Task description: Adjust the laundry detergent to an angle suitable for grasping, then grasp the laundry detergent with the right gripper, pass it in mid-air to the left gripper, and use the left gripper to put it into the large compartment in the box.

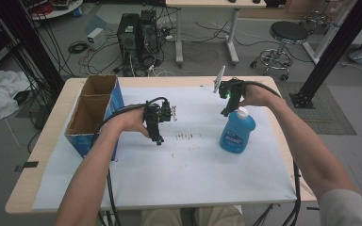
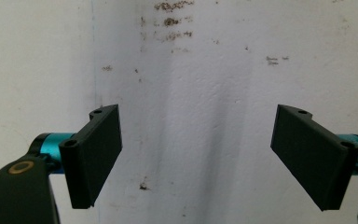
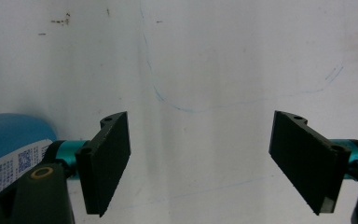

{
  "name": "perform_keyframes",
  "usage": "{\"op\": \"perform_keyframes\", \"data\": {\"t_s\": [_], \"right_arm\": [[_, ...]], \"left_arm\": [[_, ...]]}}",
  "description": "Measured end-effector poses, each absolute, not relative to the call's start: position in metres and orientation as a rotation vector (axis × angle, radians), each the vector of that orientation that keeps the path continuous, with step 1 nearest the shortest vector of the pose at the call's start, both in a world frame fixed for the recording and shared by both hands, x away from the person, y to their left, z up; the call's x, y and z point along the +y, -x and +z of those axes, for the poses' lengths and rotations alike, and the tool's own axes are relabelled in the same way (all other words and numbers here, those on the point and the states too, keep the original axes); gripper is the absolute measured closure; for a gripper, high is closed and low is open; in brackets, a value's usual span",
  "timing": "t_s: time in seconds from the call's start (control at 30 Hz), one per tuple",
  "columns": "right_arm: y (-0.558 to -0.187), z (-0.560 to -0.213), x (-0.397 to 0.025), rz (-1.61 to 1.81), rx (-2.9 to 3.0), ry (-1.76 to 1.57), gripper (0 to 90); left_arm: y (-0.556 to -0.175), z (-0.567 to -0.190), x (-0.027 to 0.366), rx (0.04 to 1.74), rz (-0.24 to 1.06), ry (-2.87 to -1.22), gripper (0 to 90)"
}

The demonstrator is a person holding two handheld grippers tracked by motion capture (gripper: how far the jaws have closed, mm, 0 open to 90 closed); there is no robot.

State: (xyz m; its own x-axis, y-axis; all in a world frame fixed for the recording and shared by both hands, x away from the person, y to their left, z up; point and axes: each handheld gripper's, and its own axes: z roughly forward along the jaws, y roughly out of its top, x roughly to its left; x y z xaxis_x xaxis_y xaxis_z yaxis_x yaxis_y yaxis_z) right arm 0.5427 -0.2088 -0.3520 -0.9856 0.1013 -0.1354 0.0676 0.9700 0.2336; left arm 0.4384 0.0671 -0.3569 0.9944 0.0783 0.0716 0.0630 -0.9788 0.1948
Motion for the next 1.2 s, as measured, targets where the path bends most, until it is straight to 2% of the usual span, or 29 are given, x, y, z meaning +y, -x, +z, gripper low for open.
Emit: {"op": "perform_keyframes", "data": {"t_s": [0.9,1.2], "right_arm": [[-0.541,-0.344,-0.217,0.344,2.947,-0.154,19.9],[-0.541,-0.336,-0.234,0.312,2.928,-0.212,19.9]], "left_arm": [[-0.433,-0.355,0.061,0.088,0.124,-2.943,16.4],[-0.435,-0.357,0.061,0.106,0.125,-2.935,16.4]]}}
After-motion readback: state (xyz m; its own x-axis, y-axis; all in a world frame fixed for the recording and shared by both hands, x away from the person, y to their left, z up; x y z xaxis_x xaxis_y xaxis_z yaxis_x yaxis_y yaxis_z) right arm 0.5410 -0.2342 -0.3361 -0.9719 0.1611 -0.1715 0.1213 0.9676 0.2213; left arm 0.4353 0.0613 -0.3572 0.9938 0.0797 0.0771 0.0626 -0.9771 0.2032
